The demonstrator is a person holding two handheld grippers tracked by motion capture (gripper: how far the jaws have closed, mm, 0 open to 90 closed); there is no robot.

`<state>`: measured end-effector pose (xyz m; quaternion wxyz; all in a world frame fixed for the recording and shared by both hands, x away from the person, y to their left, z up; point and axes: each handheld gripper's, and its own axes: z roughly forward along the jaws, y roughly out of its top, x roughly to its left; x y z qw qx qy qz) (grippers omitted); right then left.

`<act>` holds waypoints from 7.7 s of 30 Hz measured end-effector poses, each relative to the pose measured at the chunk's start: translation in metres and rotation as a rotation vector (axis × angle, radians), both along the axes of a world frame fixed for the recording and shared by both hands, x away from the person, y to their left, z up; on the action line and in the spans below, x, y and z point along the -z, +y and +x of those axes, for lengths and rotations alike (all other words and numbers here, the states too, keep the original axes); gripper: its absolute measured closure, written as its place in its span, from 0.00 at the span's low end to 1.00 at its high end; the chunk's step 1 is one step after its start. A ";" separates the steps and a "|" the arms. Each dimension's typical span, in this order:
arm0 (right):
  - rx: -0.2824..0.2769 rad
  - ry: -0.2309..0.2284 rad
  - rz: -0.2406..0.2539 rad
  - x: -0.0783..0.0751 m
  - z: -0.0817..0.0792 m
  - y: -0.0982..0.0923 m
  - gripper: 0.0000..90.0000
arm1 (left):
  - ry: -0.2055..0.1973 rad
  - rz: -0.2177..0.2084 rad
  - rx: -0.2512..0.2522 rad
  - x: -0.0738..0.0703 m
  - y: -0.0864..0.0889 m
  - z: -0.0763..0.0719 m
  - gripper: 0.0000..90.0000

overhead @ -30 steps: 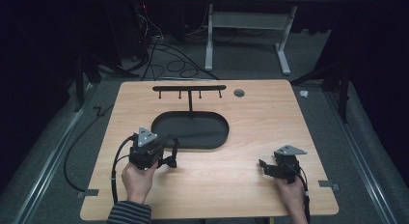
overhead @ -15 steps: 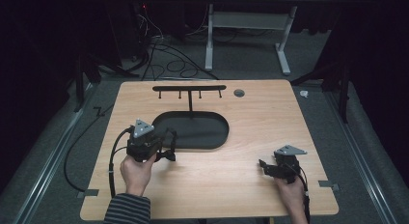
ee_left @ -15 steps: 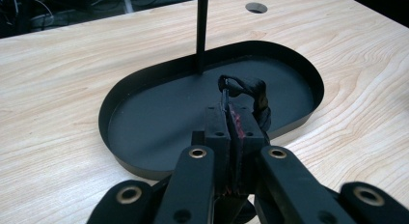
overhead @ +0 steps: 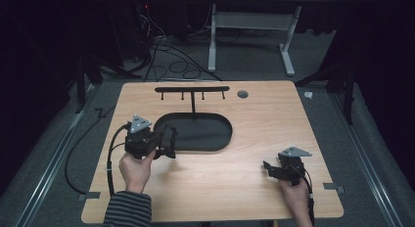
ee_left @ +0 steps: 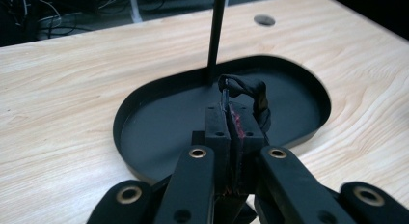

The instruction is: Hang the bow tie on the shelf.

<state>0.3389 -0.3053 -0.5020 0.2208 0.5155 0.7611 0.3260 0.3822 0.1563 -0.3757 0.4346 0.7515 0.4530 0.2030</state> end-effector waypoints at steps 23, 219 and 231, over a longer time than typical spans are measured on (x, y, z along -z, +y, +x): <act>-0.008 0.002 -0.008 0.000 0.000 0.002 0.32 | -0.043 -0.011 -0.038 -0.025 0.005 0.023 0.97; -0.015 0.002 -0.013 0.000 -0.001 0.002 0.32 | -0.037 -0.053 -0.141 0.015 0.051 -0.026 0.66; -0.015 0.002 -0.013 0.000 -0.001 0.002 0.32 | -0.031 -0.054 -0.130 0.020 0.048 -0.031 0.65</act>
